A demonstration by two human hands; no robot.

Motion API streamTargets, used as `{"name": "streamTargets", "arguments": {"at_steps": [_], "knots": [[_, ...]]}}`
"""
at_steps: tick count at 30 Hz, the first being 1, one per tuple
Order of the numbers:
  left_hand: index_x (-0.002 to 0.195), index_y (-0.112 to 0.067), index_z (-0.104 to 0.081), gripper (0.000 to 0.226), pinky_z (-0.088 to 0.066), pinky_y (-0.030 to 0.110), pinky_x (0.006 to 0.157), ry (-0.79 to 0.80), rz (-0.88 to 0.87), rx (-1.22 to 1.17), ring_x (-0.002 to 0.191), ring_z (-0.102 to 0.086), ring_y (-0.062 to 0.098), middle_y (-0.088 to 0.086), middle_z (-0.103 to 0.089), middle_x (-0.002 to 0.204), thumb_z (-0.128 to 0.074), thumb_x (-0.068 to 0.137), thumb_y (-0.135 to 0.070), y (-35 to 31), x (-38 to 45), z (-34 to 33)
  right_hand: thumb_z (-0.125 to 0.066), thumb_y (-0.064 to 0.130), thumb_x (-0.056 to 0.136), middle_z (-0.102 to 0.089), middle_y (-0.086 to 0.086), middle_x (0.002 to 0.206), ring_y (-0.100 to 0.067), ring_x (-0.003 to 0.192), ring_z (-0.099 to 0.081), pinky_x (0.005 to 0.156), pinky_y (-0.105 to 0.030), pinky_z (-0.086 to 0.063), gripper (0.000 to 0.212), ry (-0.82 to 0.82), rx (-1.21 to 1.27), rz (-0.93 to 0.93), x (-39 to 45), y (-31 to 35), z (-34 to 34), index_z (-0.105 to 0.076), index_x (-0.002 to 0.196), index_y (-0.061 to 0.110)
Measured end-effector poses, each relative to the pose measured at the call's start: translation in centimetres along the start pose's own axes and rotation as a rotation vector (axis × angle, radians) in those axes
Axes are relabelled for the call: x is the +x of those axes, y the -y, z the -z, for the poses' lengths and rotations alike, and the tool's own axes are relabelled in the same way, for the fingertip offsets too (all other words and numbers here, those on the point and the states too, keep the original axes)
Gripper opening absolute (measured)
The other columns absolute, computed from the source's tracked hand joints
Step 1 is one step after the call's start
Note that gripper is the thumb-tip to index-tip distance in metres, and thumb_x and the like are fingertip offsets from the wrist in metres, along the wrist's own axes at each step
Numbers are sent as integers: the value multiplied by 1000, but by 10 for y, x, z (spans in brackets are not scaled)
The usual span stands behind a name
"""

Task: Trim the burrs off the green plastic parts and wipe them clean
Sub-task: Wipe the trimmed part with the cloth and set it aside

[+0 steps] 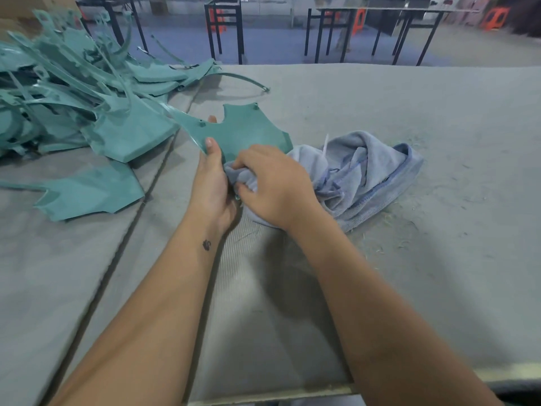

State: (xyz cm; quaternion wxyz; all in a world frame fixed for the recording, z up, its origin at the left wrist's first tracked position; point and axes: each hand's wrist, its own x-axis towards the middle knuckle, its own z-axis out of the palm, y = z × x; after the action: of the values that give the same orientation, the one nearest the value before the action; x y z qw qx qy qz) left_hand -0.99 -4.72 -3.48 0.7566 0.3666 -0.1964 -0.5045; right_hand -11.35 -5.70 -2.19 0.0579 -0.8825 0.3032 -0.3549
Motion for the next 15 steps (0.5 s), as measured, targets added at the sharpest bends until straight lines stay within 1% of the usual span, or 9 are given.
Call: {"name": "streamTargets", "arguments": {"at_steps": [1,3,5,7,8,10,11,13,15], "knots": [[138,-10,-50,53,-56,34,86,-1,10,-6,106,-68,22,9,-69,120,-29,104,-45,-1,0,1,-63,11,78,-61,-8,86,-30,84,-55,72,-43,-42,10,-33,-1,-16,0,0,0,-63,87,7],[138,-9,-49,56,-53,41,96,4,15,19,112,-65,26,12,-65,125,-25,104,-46,-4,1,2,-61,9,79,-60,-9,89,-31,87,-53,74,-45,-40,8,-121,-26,-100,2,-7,0,-61,87,6],[138,-11,-50,53,-49,47,101,-13,-2,52,114,-64,29,12,-64,127,-26,105,-45,-7,3,3,-58,10,81,-59,-11,95,-33,92,-51,77,-43,-38,11,-192,-59,-253,4,-18,3,-60,91,6],[137,-16,-51,46,-48,49,101,-24,-14,58,113,-64,27,9,-65,126,-30,105,-42,-9,1,3,-57,13,84,-60,-11,98,-31,95,-52,80,-42,-39,13,-224,-34,-417,8,-29,6,-60,95,7],[137,-20,-51,43,-49,48,101,-22,-28,73,113,-64,25,6,-65,127,-31,105,-40,-10,1,3,-57,15,84,-62,-10,95,-28,92,-54,80,-41,-41,12,-244,36,-483,8,-30,8,-60,94,8],[136,-23,-51,40,-52,45,96,-46,-69,127,111,-66,21,3,-66,126,-30,105,-38,-15,1,5,-62,16,82,-63,1,80,-16,78,-57,71,-28,-45,4,-353,292,-610,6,-29,13,-60,85,14],[135,-21,-52,40,-54,45,94,-80,-83,154,108,-67,20,3,-67,124,-30,105,-38,-19,0,6,-64,17,82,-61,7,73,-9,70,-56,65,-21,-45,6,-449,443,-674,5,-29,16,-58,80,18],[128,-19,-55,36,-55,46,90,-144,-100,193,103,-69,19,2,-70,116,-34,105,-37,-28,0,10,-64,16,83,-57,13,68,2,61,-53,59,-11,-42,11,-677,671,-770,2,-32,27,-56,77,22],[117,-22,-59,28,-57,44,87,-153,-128,271,97,-71,15,-4,-73,108,-38,105,-34,-33,0,17,-62,12,86,-57,12,67,9,54,-53,56,-8,-42,7,-849,829,-835,-1,-39,39,-58,82,16]]}}
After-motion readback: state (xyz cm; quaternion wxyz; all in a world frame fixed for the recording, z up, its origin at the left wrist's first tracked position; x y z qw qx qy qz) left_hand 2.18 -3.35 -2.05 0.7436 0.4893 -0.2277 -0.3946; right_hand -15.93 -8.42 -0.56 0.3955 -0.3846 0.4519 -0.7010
